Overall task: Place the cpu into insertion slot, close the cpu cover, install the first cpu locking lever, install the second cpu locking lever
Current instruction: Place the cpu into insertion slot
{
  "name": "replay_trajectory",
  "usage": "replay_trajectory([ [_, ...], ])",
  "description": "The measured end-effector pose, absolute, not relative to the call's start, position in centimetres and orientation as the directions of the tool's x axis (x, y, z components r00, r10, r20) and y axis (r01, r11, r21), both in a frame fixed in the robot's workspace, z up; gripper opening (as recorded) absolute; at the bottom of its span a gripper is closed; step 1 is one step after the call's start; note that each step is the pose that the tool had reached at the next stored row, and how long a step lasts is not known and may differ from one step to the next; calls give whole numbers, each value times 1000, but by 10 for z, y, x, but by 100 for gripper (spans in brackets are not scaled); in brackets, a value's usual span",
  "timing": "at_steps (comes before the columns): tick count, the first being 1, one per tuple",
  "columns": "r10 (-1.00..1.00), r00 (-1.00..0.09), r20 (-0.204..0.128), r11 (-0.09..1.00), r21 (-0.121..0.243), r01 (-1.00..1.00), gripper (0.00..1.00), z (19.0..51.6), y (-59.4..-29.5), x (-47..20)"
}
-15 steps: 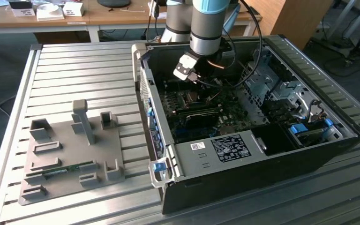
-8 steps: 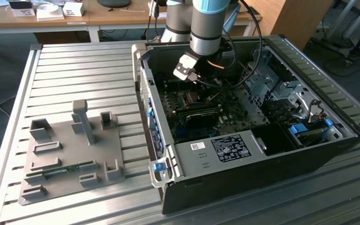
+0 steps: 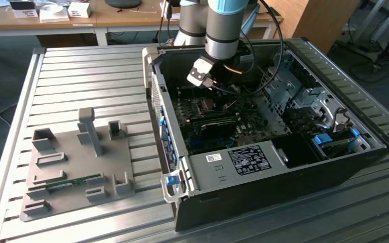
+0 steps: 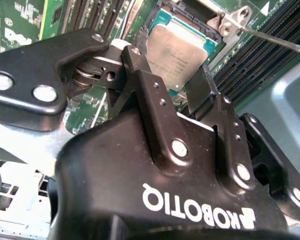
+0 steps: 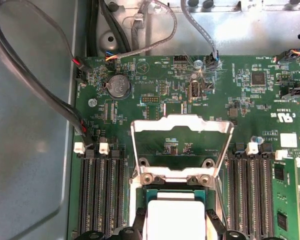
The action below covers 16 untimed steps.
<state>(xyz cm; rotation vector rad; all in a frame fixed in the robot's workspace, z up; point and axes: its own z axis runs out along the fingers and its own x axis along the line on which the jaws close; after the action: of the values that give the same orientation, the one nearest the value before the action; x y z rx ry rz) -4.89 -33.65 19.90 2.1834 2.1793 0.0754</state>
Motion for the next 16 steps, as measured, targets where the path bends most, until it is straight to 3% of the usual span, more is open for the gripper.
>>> replay_trajectory([
  [16,1000,4,-5,-4,62,998,54,197,-336,-49],
])
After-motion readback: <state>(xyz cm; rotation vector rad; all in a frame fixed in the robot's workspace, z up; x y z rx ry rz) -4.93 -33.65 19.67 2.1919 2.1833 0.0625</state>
